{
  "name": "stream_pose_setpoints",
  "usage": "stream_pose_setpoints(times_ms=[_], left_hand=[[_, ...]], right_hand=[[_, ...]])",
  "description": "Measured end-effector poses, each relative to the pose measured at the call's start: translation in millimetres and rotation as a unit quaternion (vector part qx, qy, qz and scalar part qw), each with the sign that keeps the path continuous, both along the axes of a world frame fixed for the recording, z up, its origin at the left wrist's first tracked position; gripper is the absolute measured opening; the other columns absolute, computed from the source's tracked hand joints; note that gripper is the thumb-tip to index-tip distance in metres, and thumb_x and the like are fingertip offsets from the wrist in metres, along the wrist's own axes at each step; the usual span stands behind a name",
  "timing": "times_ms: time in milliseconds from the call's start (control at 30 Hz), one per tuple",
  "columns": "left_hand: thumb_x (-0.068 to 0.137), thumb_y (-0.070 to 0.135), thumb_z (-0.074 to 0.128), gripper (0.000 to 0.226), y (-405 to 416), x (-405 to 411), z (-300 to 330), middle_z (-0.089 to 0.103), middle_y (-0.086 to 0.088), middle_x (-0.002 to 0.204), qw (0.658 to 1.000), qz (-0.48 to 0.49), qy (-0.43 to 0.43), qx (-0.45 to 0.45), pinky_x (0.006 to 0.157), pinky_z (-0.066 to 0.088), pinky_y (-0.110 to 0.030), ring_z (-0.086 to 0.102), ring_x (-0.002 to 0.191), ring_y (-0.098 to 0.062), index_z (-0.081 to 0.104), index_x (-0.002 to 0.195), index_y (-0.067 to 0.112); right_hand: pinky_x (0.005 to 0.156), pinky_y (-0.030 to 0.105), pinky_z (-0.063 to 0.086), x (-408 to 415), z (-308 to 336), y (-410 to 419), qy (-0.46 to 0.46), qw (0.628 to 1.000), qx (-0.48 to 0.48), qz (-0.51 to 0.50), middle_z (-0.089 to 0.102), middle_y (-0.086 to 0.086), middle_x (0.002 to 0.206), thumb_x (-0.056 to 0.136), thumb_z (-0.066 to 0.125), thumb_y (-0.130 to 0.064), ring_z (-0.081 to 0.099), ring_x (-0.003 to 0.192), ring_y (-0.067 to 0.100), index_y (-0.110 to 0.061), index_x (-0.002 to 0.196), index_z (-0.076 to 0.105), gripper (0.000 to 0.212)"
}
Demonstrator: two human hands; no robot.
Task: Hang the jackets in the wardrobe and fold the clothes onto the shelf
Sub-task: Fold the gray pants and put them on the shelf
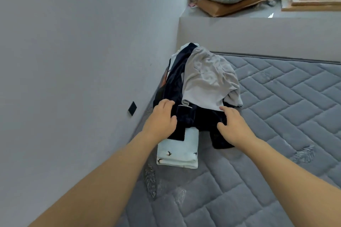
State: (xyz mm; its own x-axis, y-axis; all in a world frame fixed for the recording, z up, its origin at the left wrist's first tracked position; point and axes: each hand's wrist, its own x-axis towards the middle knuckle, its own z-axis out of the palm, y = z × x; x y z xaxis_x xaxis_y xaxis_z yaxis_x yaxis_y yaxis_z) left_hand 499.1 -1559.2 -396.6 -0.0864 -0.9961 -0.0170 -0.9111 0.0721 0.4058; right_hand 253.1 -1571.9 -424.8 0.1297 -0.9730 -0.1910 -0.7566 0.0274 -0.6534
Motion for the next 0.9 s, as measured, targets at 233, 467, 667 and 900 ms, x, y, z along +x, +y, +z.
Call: stream_pose_setpoints(times_ms=[233,467,667,900], left_hand=[[0.095,0.014,0.050,0.062,-160,-13,-134,0.018,-0.004,0.162,0.998,-0.058,-0.015,0.003,0.113,0.028,-0.034,0.018,0.148,-0.023,0.027,0.153,0.016],[0.099,0.009,0.043,0.039,-217,-38,-281,0.042,-0.001,0.149,0.997,-0.065,-0.018,0.022,0.103,0.045,-0.042,0.039,0.135,-0.025,0.049,0.138,0.014],[0.091,-0.005,0.056,0.045,-207,-34,-359,0.056,-0.012,0.141,0.988,-0.053,0.005,-0.147,0.111,0.041,-0.042,0.050,0.132,-0.036,0.058,0.135,0.004],[0.091,0.009,0.042,0.049,-208,-38,-394,0.059,-0.009,0.138,0.975,-0.047,-0.075,-0.205,0.103,0.047,-0.047,0.045,0.128,-0.032,0.057,0.137,0.011]], right_hand=[[0.110,0.039,0.035,-3,-149,-118,0.046,0.997,-0.047,-0.026,0.036,0.004,0.151,0.098,0.048,-0.017,0.036,0.136,0.025,-0.017,0.147,0.037,0.051],[0.116,0.058,0.015,13,-273,-212,0.142,0.990,0.003,-0.023,0.012,0.004,0.162,0.101,0.042,-0.039,0.011,0.147,0.031,-0.041,0.152,0.017,0.057],[0.104,0.056,0.035,14,-352,-202,0.148,0.960,-0.231,-0.065,0.045,0.017,0.144,0.091,0.058,-0.014,0.041,0.130,0.038,-0.022,0.144,0.048,0.055],[0.102,0.056,0.037,21,-382,-201,0.163,0.927,-0.325,-0.092,0.054,0.016,0.134,0.086,0.051,-0.004,0.047,0.126,0.037,-0.016,0.139,0.055,0.054]])
